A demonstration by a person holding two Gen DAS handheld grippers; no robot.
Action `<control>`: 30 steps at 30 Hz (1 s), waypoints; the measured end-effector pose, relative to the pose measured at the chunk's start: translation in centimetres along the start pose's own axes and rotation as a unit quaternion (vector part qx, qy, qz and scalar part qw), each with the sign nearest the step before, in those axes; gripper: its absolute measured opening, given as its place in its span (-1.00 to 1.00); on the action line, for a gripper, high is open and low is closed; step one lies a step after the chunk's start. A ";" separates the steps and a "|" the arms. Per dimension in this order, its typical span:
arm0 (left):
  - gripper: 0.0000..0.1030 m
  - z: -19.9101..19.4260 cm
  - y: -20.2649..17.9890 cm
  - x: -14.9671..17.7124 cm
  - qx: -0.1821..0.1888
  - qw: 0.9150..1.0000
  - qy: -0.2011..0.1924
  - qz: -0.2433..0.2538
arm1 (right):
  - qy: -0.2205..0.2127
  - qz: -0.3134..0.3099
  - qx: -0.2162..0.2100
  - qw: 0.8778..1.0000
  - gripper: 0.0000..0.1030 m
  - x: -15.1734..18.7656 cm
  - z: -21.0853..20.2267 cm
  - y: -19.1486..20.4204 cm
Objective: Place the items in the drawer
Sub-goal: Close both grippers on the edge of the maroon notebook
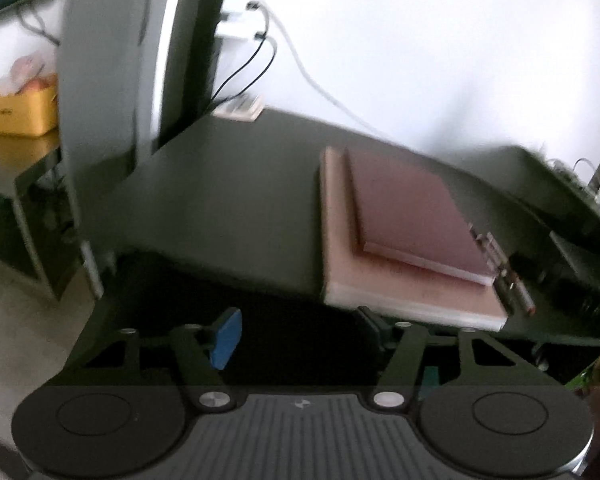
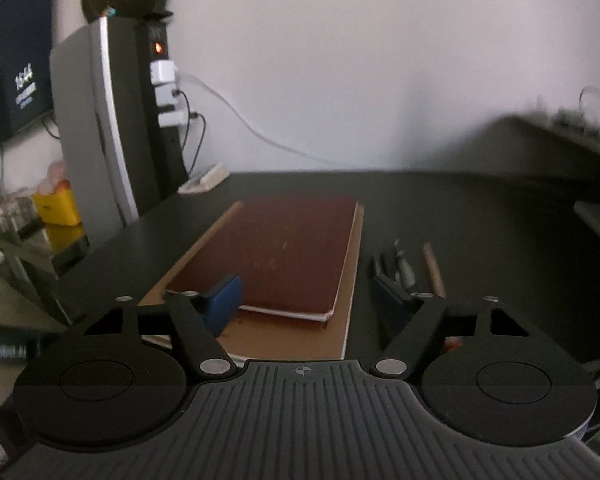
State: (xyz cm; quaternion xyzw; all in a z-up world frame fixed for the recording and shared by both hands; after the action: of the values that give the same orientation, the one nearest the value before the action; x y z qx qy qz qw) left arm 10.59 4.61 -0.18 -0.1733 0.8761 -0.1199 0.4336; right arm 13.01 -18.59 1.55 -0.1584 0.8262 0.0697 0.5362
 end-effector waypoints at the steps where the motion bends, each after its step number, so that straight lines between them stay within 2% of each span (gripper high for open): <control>1: 0.14 0.3 -0.3 -0.5 0.004 1.000 -0.005 0.002 | 0.002 0.002 -0.003 1.000 0.39 0.1 0.2 0.4; 3: 0.14 0.9 -0.8 -1.5 0.013 1.000 -0.015 0.007 | 0.009 0.006 -0.003 1.000 0.32 0.2 1.4 0.3; 4: 0.07 1.3 -1.1 -2.0 0.015 1.000 -0.019 0.010 | 0.012 0.012 -0.006 1.000 0.23 0.1 1.8 0.1; 5: -0.15 1.9 -1.3 -2.4 0.017 1.000 -0.018 0.014 | 0.016 0.020 -0.012 1.000 0.17 0.0 2.3 -0.1; 7: -0.38 3.0 -1.8 -2.8 0.026 0.999 -0.010 0.018 | 0.030 0.038 -0.024 0.999 -0.13 -0.3 3.3 -0.5; 9: -0.39 3.9 -2.2 -3.0 0.032 0.999 -0.002 0.020 | 0.039 0.050 -0.028 0.998 -0.27 -0.4 4.1 -0.7; 14: -0.36 5.3 -2.3 -3.3 0.060 0.998 0.012 -0.004 | 0.025 0.055 -0.031 0.998 -0.24 -0.6 4.3 -0.9; 19: -0.34 5.9 -3.3 -3.1 0.088 0.996 0.010 0.024 | 0.022 0.069 -0.034 0.997 -0.20 -0.6 4.7 -1.7; 20: -0.21 5.9 -3.6 -3.2 0.089 0.996 0.008 0.029 | 0.022 0.071 -0.034 0.997 -0.19 -0.5 4.8 -1.8; 23: -0.07 6.2 -4.4 -3.2 0.089 0.995 0.002 0.046 | 0.026 0.067 -0.035 0.997 -0.17 -0.5 5.2 -1.8; 26: -0.07 7.3 -4.7 -3.0 0.078 0.996 0.010 0.051 | 0.031 0.073 -0.037 0.996 -0.15 -0.5 5.7 -1.8; 30: -0.06 7.6 -4.9 -2.8 0.086 0.994 0.011 0.061 | 0.032 0.080 -0.035 0.996 -0.09 -0.5 5.9 -1.7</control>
State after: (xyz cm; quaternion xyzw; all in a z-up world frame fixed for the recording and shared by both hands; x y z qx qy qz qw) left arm 19.20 0.82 -0.95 -0.0802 0.8764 -0.1702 0.4434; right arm 18.86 -18.43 -0.35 -0.1126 0.8500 0.1366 0.4961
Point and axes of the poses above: each gripper's, at about its wrist camera, not at the fingertips, and z roughly the way its jaws point, y to its left, x to its underside, the point moved 1 cm from there along z, roughly the way its jaws point, and after that the axes turned 11 degrees about -z, right-handed, at the moved point
